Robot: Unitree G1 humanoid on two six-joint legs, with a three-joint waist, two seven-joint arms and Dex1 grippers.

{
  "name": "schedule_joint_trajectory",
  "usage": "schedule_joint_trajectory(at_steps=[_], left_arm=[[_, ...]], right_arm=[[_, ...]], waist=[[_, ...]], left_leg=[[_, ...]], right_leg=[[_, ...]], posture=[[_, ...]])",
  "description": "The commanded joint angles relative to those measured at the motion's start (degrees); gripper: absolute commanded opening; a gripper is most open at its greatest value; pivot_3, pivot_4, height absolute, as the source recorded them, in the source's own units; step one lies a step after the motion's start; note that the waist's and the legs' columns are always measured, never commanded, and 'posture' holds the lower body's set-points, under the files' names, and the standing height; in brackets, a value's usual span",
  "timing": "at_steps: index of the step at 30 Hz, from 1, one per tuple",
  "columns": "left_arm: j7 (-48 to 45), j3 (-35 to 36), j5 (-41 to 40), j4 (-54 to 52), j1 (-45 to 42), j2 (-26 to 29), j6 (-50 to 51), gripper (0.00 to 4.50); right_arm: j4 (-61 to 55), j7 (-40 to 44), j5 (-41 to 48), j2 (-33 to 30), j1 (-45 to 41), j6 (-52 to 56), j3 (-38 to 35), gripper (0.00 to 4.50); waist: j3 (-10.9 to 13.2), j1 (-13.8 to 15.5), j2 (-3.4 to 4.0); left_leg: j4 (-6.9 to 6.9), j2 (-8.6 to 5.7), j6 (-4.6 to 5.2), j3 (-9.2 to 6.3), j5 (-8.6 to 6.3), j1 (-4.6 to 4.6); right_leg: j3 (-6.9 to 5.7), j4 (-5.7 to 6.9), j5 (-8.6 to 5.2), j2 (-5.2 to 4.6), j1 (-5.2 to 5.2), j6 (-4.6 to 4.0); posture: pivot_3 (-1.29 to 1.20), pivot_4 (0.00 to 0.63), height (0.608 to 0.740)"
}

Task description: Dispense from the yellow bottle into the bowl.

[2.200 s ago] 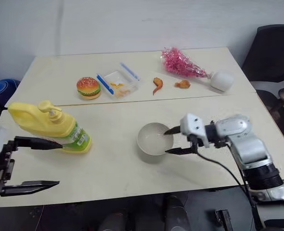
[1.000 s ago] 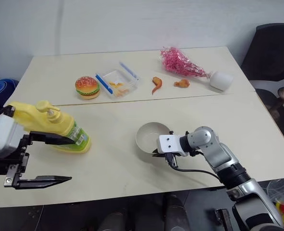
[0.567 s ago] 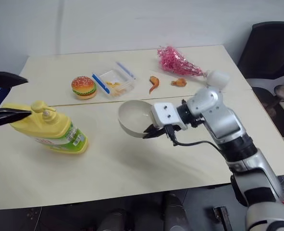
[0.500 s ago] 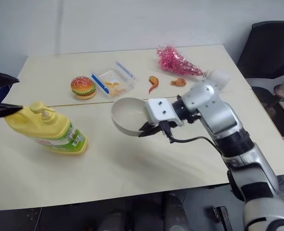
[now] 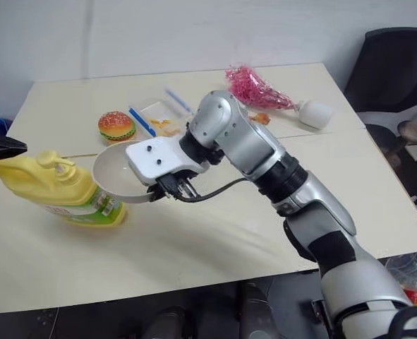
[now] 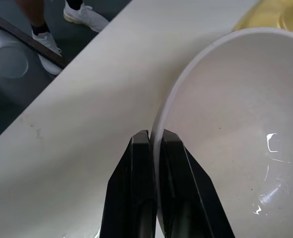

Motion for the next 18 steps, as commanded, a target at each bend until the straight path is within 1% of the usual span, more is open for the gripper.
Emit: schedule_joint_trajectory(at_steps=[1, 8, 11, 18], left_arm=[[0.74, 1.10, 1.34, -2.27, -0.12, -0.84, -0.86, 0.04], [0.40, 1.81, 3.83, -3.18, 1.15, -2.22, -1.68, 0.04], [0.32, 2.82, 4.65, -3.18, 1.93, -2.68, -2.16, 0.04], [-0.36, 7.85, 4.91, -4.00, 2.83, -2.56, 0.78, 0.04]], right_arm=[[1.34, -0.64, -1.27, 3.34, -4.45, 1.26, -0.24, 0.00], [5.95, -3.03, -3.36, 8.80, -8.29, 3.87, -1.04, 0.00], [4.99, -1.71, -3.06, 9.31, -8.69, 3.94, -1.09, 0.00], [1.59, -1.13, -3.60, 9.67, -7.59, 4.64, 0.22, 0.00]], waist=[[0.00, -0.77, 0.00], [-0.01, -2.43, -0.02], [-0.01, -2.67, -0.03], [-0.01, -2.66, -0.06]], left_leg=[[-0.01, 0.00, 0.00, 0.00, 0.00, 0.01], [0.00, 0.01, -0.01, 0.06, 0.01, 0.06], [0.00, 0.01, -0.02, 0.06, 0.01, 0.07], [-0.01, 0.01, -0.03, 0.06, 0.01, 0.06]], right_leg=[[0.00, 0.02, 0.00, 0.00, 0.00, 0.00], [0.04, 0.10, 0.00, -0.02, -0.01, -0.01], [0.05, 0.13, -0.01, -0.02, -0.02, -0.01], [0.05, 0.12, -0.01, -0.02, -0.05, -0.02]], posture=[[0.00, 0.150, 0.740], [0.00, 0.150, 0.740], [0.00, 0.150, 0.740], [0.00, 0.150, 0.740]])
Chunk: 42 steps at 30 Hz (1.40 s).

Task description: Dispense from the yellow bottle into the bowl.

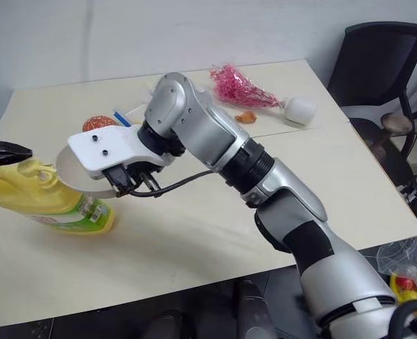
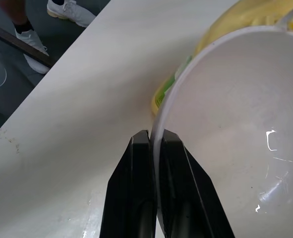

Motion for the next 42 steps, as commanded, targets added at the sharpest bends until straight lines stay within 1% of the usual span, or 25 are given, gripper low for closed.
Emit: schedule_joint_trajectory(at_steps=[1, 7, 13, 23, 32, 42], left_arm=[[-0.75, 4.50, 0.78, -2.17, 0.96, 0.52, 0.83, 0.04], [-1.02, 5.86, 1.65, -3.62, 2.80, -0.02, 0.85, 0.04], [-1.17, 7.81, 4.14, -4.30, 5.74, -1.33, -0.19, 0.04], [1.59, 4.40, 6.37, -2.58, 7.38, -5.04, -4.77, 0.04], [1.32, 2.66, 6.41, -3.74, 9.60, -5.70, -5.93, 0.04], [1.19, 2.24, 8.16, -5.54, 15.15, -6.80, -9.63, 0.04]], right_arm=[[-3.57, 0.28, -0.11, 0.81, -0.35, 0.05, 0.23, 0.00], [-5.23, 0.62, -0.61, 0.63, 0.50, -0.17, 1.48, 0.00], [-5.47, 0.71, -0.71, 0.65, 0.68, -0.22, 1.61, 0.00], [-5.25, 1.09, -1.04, 0.62, 0.50, -0.84, 1.63, 0.00], [-5.03, 1.22, -1.62, 0.60, 0.56, -1.40, 1.79, 0.00], [-5.29, 1.70, -1.63, 0.85, 0.48, -1.43, 1.78, 0.00]], waist=[[0.00, 0.00, 0.00], [0.00, 0.01, 0.00], [0.00, -0.05, 0.00], [-0.01, -0.05, -0.02], [-0.02, 0.05, -0.03], [-0.10, 0.15, 0.10]], left_leg=[[0.01, 0.00, 0.00, 0.00, 0.00, 0.00], [0.04, 0.00, -0.01, 0.01, 0.00, 0.01], [0.03, 0.00, -0.02, 0.05, 0.00, 0.03], [0.03, 0.00, -0.02, 0.08, 0.00, 0.07], [0.04, 0.00, -0.02, 0.15, 0.00, 0.18], [0.03, 0.00, -0.02, 0.23, 0.00, 0.30]], right_leg=[[0.00, 0.00, 0.00, 0.00, 0.00, 0.00], [0.03, 0.05, 0.00, -0.01, 0.01, -0.01], [0.05, 0.06, -0.01, 0.00, -0.01, -0.02], [0.10, 0.10, -0.01, 0.00, 0.00, -0.03], [0.19, 0.22, -0.02, -0.01, 0.02, -0.05], [0.30, 0.30, -0.04, -0.02, 0.05, -0.08]], posture=[[0.00, 0.150, 0.740], [0.00, 0.150, 0.740], [0.00, 0.150, 0.740], [0.00, 0.150, 0.740], [0.00, 0.150, 0.740], [0.00, 0.150, 0.740]])
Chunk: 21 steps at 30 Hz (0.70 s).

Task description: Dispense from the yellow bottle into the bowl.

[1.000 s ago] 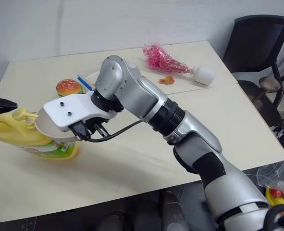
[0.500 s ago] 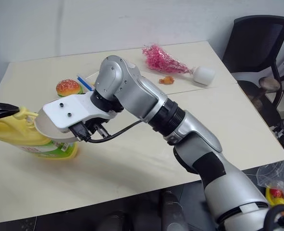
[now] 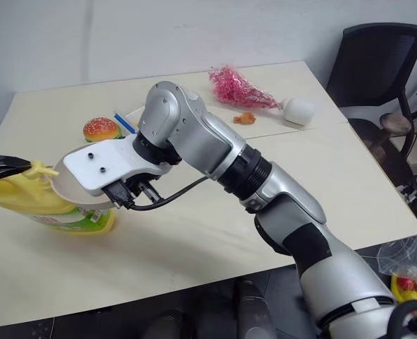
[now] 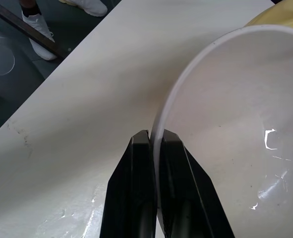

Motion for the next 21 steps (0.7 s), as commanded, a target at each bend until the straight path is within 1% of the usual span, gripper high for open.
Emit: schedule_joint_trajectory(at_steps=[1, 11, 15, 21], left_arm=[[-0.62, -3.84, 3.27, -0.92, 4.20, -1.10, -0.61, 0.04], [0.81, -5.39, 4.68, -0.43, 7.93, -1.40, -5.01, 0.04], [1.13, -6.21, 5.57, 0.51, 8.61, -1.22, -6.78, 0.04], [1.10, -6.98, 6.59, 0.86, 10.02, -0.98, -8.19, 0.04]], right_arm=[[-2.14, 0.67, 0.37, 0.70, -0.81, -0.46, -0.21, 0.00], [-2.69, 1.35, 0.87, 0.92, -0.86, -0.21, -0.26, 0.00], [-4.86, 2.86, 1.82, 0.54, -0.02, 0.08, 0.23, 0.00], [-6.12, 2.43, 2.41, 0.69, 0.33, 1.24, 0.68, 0.00]], waist=[[-0.06, 0.04, 0.08], [-0.36, 0.07, 0.52], [-0.37, 0.10, 0.51], [-0.50, 0.12, 0.66]], left_leg=[[0.00, 0.00, 0.00, 0.02, 0.00, 0.02], [-0.13, 0.00, -0.02, 0.22, -0.01, 0.20], [-0.23, 0.00, -0.04, 0.33, -0.02, 0.69], [-0.26, 0.00, -0.06, 0.46, -0.03, 0.85]], right_leg=[[0.02, 0.01, 0.00, 0.00, 0.01, 0.00], [0.22, 0.18, -0.06, 0.00, 0.10, -0.10], [0.28, 0.24, -0.10, 0.01, 0.22, -0.17], [0.33, 0.36, -0.14, 0.00, 0.23, -0.23]], posture=[[0.00, 0.150, 0.740], [0.00, 0.150, 0.740], [0.00, 0.150, 0.740], [0.00, 0.150, 0.740]])
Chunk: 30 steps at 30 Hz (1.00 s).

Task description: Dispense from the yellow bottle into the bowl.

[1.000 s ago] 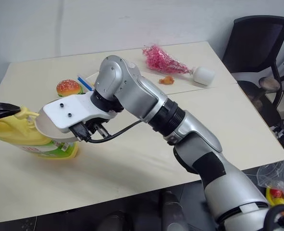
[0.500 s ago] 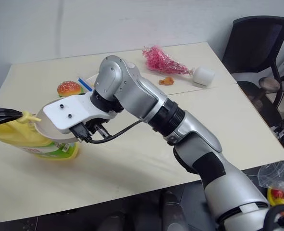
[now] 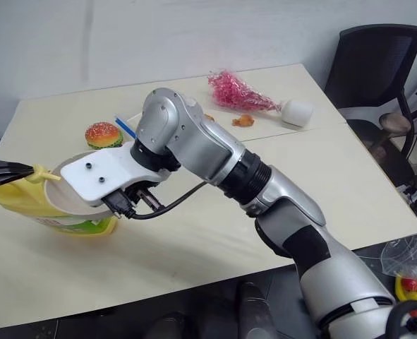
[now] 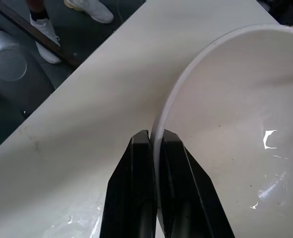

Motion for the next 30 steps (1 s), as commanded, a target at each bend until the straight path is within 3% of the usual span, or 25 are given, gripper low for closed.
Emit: schedule_joint_trajectory(at_steps=[1, 16, 23, 25, 30], left_arm=[[-1.54, -7.66, 5.81, 1.00, 5.35, -0.60, -0.18, 0.04], [1.01, -10.60, 4.86, -1.65, 7.08, -1.95, -0.25, 0.04], [2.07, -7.03, -3.90, -3.26, 0.49, 0.47, 9.52, 0.04], [1.98, -4.49, -7.97, -3.95, -2.37, 1.89, 14.47, 0.04], [-0.25, 3.85, -16.24, -6.13, -8.04, 5.55, 27.01, 0.04]], right_arm=[[-2.45, 1.46, 1.13, 0.61, -1.04, 0.57, -0.42, 0.00], [-2.89, 1.17, 1.43, 0.36, -0.70, 0.66, 0.10, 0.00], [-2.65, 1.04, 1.23, -0.72, -0.07, -1.15, -0.12, 0.00], [-2.81, 1.04, 1.34, -1.38, 0.27, -1.58, -0.37, 0.00], [-3.73, 1.63, 1.52, -4.97, 2.74, -5.08, -1.18, 0.00]], waist=[[-0.10, 0.00, 0.13], [-0.43, 0.04, 0.53], [-0.46, 0.10, 0.50], [-0.40, 0.14, 0.30], [-0.21, 0.05, -1.03]], left_leg=[[0.00, 0.00, 0.00, 0.01, 0.00, 0.02], [-0.29, 0.04, -0.03, 0.16, -0.02, 0.23], [-0.31, 0.04, -0.03, 0.15, -0.02, 0.22], [-0.31, 0.04, -0.03, 0.13, -0.02, 0.18], [-0.22, 0.06, -0.10, 0.03, 0.02, -0.22]], right_leg=[[0.00, 0.00, 0.00, 0.00, 0.00, -0.01], [0.02, 0.01, -0.11, 0.01, 0.28, -0.16], [0.00, -0.02, -0.12, 0.01, 0.29, -0.16], [-0.03, -0.05, -0.12, 0.02, 0.26, -0.16], [-0.16, 0.02, -0.12, 0.04, -0.32, -0.17]], posture=[[0.00, 0.150, 0.740], [0.00, 0.150, 0.740], [0.00, 0.150, 0.740], [0.00, 0.150, 0.740], [0.00, 0.150, 0.740]])
